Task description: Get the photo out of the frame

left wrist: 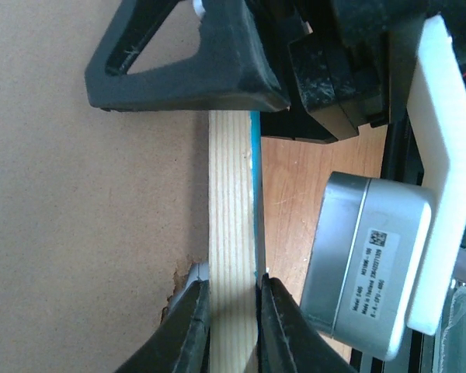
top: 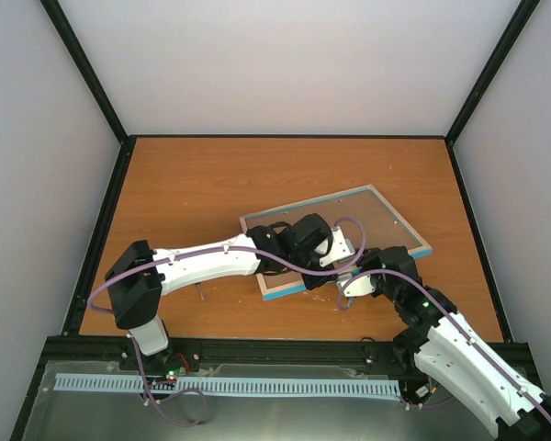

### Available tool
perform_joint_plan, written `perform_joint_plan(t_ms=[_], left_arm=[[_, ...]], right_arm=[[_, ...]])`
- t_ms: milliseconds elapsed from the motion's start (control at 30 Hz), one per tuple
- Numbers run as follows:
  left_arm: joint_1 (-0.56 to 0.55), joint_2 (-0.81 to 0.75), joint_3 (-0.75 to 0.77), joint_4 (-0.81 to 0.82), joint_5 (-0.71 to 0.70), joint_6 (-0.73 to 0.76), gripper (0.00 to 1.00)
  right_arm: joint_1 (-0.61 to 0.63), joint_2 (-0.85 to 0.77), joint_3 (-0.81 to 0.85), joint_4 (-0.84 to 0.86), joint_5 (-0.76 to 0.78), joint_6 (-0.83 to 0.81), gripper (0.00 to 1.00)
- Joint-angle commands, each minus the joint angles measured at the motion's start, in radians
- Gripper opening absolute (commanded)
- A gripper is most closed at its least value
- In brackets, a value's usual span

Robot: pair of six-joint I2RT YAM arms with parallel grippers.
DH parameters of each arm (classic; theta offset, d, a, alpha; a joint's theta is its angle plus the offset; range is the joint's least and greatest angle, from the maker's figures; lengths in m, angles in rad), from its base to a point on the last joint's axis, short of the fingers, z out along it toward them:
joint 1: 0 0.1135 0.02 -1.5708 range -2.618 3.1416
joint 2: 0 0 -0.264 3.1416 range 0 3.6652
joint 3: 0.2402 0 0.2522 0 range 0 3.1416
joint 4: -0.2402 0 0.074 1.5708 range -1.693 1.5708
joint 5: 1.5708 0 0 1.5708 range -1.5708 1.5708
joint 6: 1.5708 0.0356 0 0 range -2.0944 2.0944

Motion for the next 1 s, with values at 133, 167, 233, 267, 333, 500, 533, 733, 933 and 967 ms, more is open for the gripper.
perform_joint_plan(t_ms=[133, 167, 233, 267, 333, 500, 533, 733, 933, 967], left_arm=[[0.003, -0.021, 0.07, 0.1, 0.021, 0.001, 0.01], [0.004, -0.022, 0.07, 0.101, 0.019, -0.003, 0.01], [0.003, -0.03, 0.069, 0.107, -0.003, -0.022, 0.01], [0.003, -0.036, 0.066, 0.108, -0.009, -0.032, 0.03], [0.004, -0.063, 0.056, 0.115, -0.023, -0.054, 0.11], [0.004, -0.178, 0.023, 0.074, -0.179, -0.108, 0.51], [0.003, -0.211, 0.017, 0.05, -0.242, -0.117, 0.54], [0.004, -0.507, -0.077, -0.029, -0.593, -0.181, 0.7], [0.003, -0.814, -0.283, 0.019, -0.821, -0.235, 0.76], [0.004, -0.848, -0.316, 0.034, -0.828, -0.236, 0.76]], right_arm=[[0.017, -0.005, -0.028, 0.104, 0.055, -0.011, 0.39], [0.017, -0.006, -0.025, 0.099, 0.055, -0.008, 0.36], [0.017, -0.007, -0.012, 0.079, 0.049, 0.002, 0.3], [0.016, -0.007, -0.004, 0.068, 0.047, 0.011, 0.26], [0.016, -0.006, 0.018, 0.052, 0.044, 0.029, 0.18], [0.017, 0.017, 0.107, -0.033, 0.039, 0.07, 0.05], [0.017, 0.028, 0.134, -0.061, 0.037, 0.081, 0.04], [0.018, 0.152, 0.391, -0.269, -0.005, 0.242, 0.03], [0.016, 0.4, 0.805, -0.534, -0.099, 0.543, 0.03], [0.017, 0.432, 0.859, -0.572, -0.112, 0.577, 0.03]])
